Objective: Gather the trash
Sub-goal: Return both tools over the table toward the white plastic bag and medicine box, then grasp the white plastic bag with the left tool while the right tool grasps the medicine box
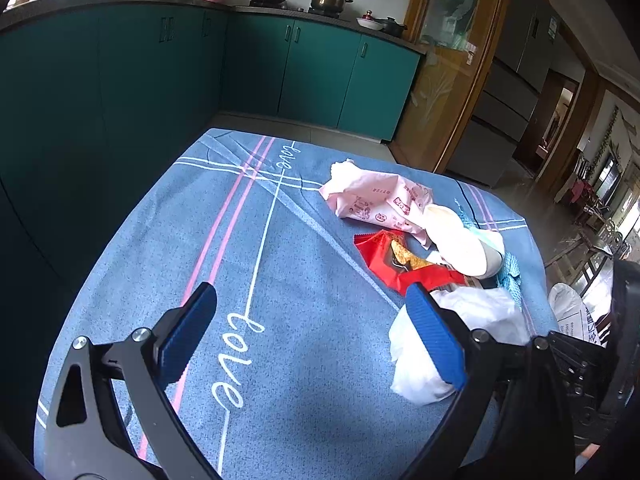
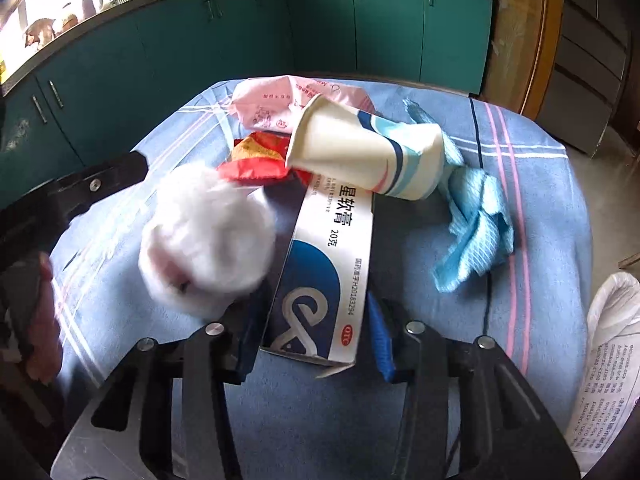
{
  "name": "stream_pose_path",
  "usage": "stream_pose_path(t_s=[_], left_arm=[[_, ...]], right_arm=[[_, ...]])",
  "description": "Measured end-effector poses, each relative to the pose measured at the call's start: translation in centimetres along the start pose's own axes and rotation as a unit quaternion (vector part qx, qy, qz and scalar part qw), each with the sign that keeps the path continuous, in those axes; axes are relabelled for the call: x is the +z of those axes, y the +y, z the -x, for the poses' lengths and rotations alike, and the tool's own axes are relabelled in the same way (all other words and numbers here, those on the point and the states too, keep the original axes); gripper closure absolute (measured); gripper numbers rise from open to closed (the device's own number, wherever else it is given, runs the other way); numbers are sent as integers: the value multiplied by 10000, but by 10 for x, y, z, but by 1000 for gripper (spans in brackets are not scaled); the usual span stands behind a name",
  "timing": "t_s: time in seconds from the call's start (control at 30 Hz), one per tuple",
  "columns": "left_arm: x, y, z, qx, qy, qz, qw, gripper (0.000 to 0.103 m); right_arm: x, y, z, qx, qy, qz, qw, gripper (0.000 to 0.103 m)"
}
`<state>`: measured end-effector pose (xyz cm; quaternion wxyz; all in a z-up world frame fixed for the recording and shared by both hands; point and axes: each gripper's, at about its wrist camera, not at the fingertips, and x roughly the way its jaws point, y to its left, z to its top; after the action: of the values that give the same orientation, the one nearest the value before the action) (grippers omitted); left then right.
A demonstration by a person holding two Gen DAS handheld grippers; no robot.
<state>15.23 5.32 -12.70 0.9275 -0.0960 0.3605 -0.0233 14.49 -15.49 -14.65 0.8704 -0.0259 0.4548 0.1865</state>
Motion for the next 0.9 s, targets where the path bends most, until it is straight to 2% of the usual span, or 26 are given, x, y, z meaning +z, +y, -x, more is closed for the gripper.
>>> stream_pose_path(t_s=[0.2,0.23,0.33,0.43,0.57,0.67,0.73,0.83,0.9], left_arm=[[-2,-5,1,-56,15,-56,10000,7],[-3,-6,1,-61,19,-73,10000,7],[-5,-13,0,-123,58,-148,9998,7],[-8,-22,-1,-208,89,-275,9994,7],[-12,-35,-2,-246,89,-484,9985,7],[-15,-40,-2,-242,76,-593,9979,7],[-16,-41,-1,-232,58,-647,9976,7],[-16,-39,-1,-203,56,-647,9977,7],[-16,-36,-2,-225,85,-590,9980,7]], right_arm=[[-30,-18,26,77,309,137,9994,59],[-34,-19,29,40,331,170,9993,55],[-36,-27,37,-157,95,69,9998,37],[-34,-27,43,37,-118,-23,9999,37],[-30,-13,41,-79,-368,87,9993,37],[-25,-5,31,-174,-360,152,9991,37],[-23,-3,26,-214,-355,135,9990,41],[-23,-2,21,-91,-256,84,9996,60],[-25,-4,23,-50,-244,84,9997,60]])
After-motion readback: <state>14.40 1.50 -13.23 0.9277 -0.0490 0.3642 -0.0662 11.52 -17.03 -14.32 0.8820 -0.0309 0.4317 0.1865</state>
